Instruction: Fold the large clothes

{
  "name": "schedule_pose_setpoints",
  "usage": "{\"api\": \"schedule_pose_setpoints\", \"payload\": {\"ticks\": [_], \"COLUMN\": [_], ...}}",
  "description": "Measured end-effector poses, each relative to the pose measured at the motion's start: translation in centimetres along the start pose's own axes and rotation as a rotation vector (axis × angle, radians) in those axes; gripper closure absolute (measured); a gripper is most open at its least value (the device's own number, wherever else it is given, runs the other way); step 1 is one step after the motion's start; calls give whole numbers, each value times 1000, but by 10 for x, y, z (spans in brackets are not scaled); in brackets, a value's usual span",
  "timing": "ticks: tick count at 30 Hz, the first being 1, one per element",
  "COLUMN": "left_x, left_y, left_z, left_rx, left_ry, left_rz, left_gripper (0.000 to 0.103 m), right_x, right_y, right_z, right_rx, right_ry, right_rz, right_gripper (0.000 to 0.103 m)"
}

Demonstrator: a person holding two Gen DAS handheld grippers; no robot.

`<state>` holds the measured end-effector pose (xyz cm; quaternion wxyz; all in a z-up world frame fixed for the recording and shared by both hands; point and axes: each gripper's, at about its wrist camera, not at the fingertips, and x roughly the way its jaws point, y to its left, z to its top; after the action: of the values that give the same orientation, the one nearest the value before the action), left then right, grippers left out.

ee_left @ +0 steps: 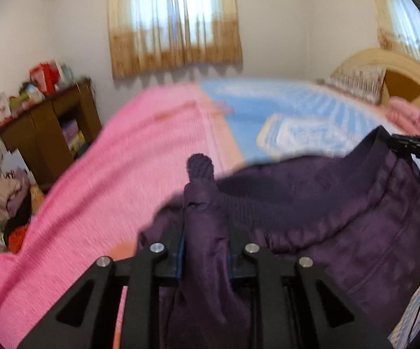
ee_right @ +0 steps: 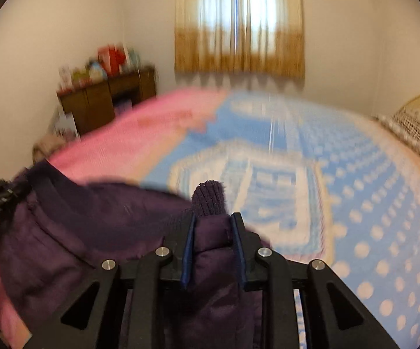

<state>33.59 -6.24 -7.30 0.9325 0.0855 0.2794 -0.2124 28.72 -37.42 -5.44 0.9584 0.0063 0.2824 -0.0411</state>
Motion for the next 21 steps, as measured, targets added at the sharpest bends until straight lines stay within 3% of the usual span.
{"api": "schedule_pose_setpoints", "payload": {"ticks": [4, 8, 13, 17, 18, 19, 21], "left_x": [-8, 18, 79, 97, 96, 94, 86], "left_y": [-2, 7, 7, -3, -8, -9, -9], "left_z": [27, 38, 15, 5, 5, 6, 9], "left_rx": [3, -20, 1, 52, 76, 88, 94], "left_ry": [-86, -71, 82, 136, 136, 135, 126], "left_rz": [31, 52, 127, 200, 217, 230, 258], "left_gripper": [82, 82, 81, 75, 74, 70, 58], "right_x": [-11, 24, 96, 99, 97, 93, 76], "right_y": [2, -11, -37, -38, -39, -39, -38], "right_z": [26, 24, -14, -18, -16, -13, -6], "right_rx": [-10, 36, 115, 136, 138, 137, 141], "right_ry": [-85, -34, 172, 187, 187, 182, 141], "right_rz": [-56, -110, -147, -143, -142, -157, -197], "right_gripper": [81, 81, 80, 75, 68, 53, 39]}}
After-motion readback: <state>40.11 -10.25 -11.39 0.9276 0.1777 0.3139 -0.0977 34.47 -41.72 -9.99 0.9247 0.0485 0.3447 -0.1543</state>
